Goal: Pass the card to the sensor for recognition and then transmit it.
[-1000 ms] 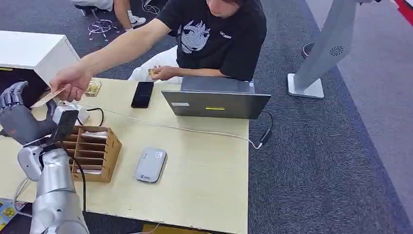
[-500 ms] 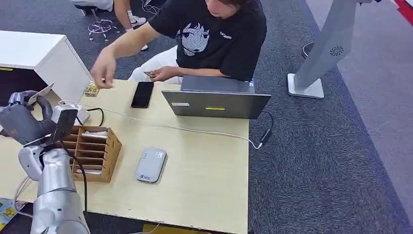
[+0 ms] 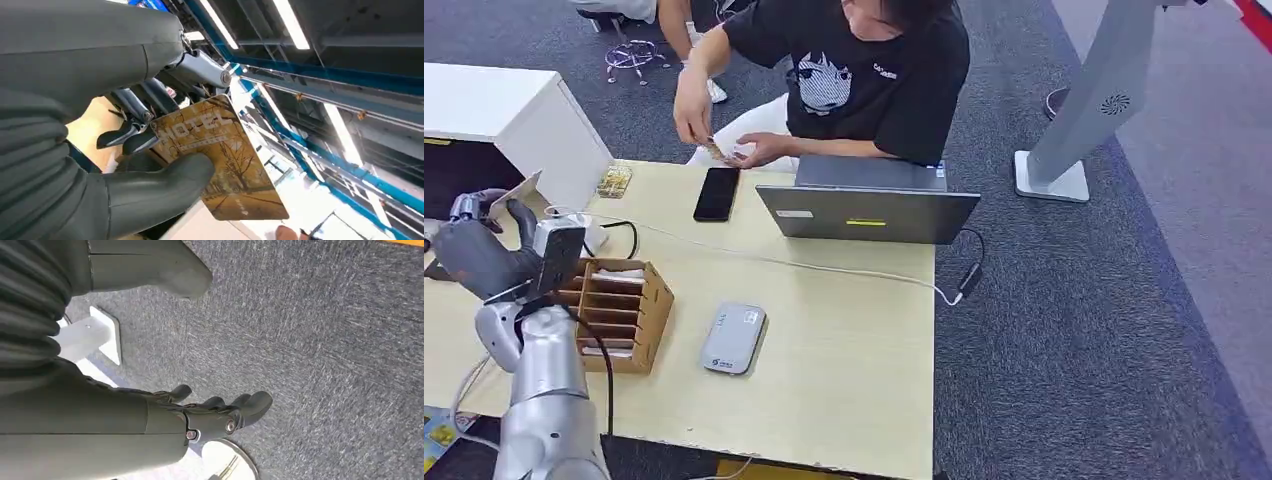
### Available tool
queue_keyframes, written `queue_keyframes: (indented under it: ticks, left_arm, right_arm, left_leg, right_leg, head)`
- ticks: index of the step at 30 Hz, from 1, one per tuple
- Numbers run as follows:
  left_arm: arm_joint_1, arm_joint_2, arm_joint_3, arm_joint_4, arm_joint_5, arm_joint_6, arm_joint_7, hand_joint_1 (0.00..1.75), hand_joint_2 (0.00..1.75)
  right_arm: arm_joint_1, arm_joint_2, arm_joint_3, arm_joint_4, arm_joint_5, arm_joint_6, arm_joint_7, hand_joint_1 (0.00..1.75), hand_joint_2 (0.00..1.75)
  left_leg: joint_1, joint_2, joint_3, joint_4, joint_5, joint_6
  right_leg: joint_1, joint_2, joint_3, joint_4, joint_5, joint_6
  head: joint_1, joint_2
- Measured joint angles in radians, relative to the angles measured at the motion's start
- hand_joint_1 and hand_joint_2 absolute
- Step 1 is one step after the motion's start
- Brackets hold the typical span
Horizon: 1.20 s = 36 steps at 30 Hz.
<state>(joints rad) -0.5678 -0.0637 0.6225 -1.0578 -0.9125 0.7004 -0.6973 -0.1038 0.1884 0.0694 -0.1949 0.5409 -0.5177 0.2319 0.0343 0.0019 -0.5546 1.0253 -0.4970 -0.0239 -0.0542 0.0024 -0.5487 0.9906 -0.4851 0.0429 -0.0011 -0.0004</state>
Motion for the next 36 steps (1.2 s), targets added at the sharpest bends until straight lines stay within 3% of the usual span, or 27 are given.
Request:
queue_keyframes:
  ticks: [4, 7, 8, 12, 17, 24, 36]
  left_arm:
    - [0.056, -0.015, -0.133, -0.044, 0.066, 0.000, 0.067, 1.75, 1.75]
    - [0.116, -0.016, -0.307, -0.124, 0.121, 0.000, 0.166, 1.75, 1.75]
    - [0.139, -0.014, -0.410, -0.170, 0.127, 0.000, 0.194, 1.75, 1.75]
    - [0.207, -0.006, -0.615, -0.289, 0.142, -0.005, 0.240, 1.75, 1.75]
    - [0.276, 0.016, -0.798, -0.417, 0.145, -0.040, 0.270, 1.75, 1.75]
    - [0.332, 0.044, -0.920, -0.520, 0.153, -0.055, 0.290, 1.75, 1.75]
    - [0.358, 0.074, -0.959, -0.581, 0.153, -0.067, 0.300, 1.75, 1.75]
  right_arm:
    - [0.000, 0.005, -0.013, 0.000, -0.008, -0.006, -0.005, 0.00, 1.75]
    - [0.000, 0.008, -0.027, 0.000, -0.010, -0.010, -0.012, 0.00, 1.75]
    - [0.000, 0.010, -0.036, 0.000, -0.012, -0.011, -0.013, 0.00, 1.75]
    - [0.001, 0.014, -0.058, 0.000, -0.031, -0.022, -0.019, 0.00, 1.75]
    - [0.003, 0.019, -0.091, 0.000, -0.060, -0.028, -0.035, 0.00, 1.75]
    - [0.007, 0.022, -0.127, 0.000, -0.082, -0.036, -0.048, 0.00, 1.75]
    - [0.011, 0.024, -0.154, 0.000, -0.085, -0.039, -0.053, 0.00, 1.75]
  left_leg:
    - [0.000, 0.000, 0.000, 0.000, 0.000, 0.000]
    - [0.000, 0.000, -0.001, 0.000, 0.000, 0.000]
    - [0.000, -0.001, -0.001, 0.000, 0.000, 0.000]
    - [0.000, 0.000, -0.001, 0.000, 0.000, 0.000]
    - [0.000, 0.000, -0.002, 0.000, 0.000, 0.000]
    - [0.000, 0.000, -0.002, 0.000, 0.000, 0.000]
    - [0.000, 0.000, -0.002, 0.000, 0.000, 0.000]
  right_leg:
    - [0.000, 0.000, 0.000, 0.000, 0.000, 0.000]
    - [0.000, 0.000, 0.000, 0.000, 0.000, 0.000]
    - [0.000, -0.001, 0.000, 0.000, 0.000, 0.000]
    - [0.000, 0.000, 0.000, 0.000, 0.000, 0.000]
    - [0.000, 0.000, -0.001, 0.000, 0.000, 0.000]
    - [0.000, 0.000, -0.001, 0.000, 0.000, 0.000]
    - [0.000, 0.000, -0.001, 0.000, 0.000, 0.000]
  head:
    - [0.000, 0.000]
    - [0.000, 0.000]
    - [0.000, 0.000]
    - [0.000, 0.000]
    - [0.000, 0.000]
    - [0.000, 0.000]
    - [0.000, 0.000]
